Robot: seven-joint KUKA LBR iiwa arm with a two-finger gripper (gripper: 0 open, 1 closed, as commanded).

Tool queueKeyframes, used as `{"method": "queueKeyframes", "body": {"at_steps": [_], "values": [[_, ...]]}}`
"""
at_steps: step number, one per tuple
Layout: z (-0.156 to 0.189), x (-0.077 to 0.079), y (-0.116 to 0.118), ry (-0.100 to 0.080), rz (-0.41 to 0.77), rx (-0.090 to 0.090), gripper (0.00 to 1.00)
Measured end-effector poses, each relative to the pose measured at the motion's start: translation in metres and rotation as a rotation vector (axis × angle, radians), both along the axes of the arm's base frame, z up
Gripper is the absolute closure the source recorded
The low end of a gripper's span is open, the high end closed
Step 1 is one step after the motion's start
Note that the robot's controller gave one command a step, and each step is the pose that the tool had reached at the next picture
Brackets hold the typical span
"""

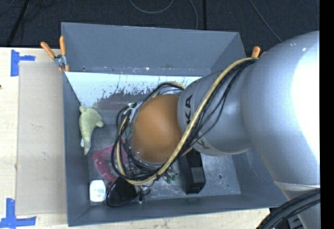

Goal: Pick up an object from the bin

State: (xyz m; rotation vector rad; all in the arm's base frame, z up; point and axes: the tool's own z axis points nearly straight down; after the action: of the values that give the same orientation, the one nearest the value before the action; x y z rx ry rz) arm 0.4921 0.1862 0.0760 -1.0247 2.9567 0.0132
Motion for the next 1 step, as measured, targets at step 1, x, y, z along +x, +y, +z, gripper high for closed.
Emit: {"method": "queueKeyframes", "body": {"at_steps": [1], "values": [[0.0000,0.0000,0.0000,0.000,-0.001,0.000,1.00]]}}
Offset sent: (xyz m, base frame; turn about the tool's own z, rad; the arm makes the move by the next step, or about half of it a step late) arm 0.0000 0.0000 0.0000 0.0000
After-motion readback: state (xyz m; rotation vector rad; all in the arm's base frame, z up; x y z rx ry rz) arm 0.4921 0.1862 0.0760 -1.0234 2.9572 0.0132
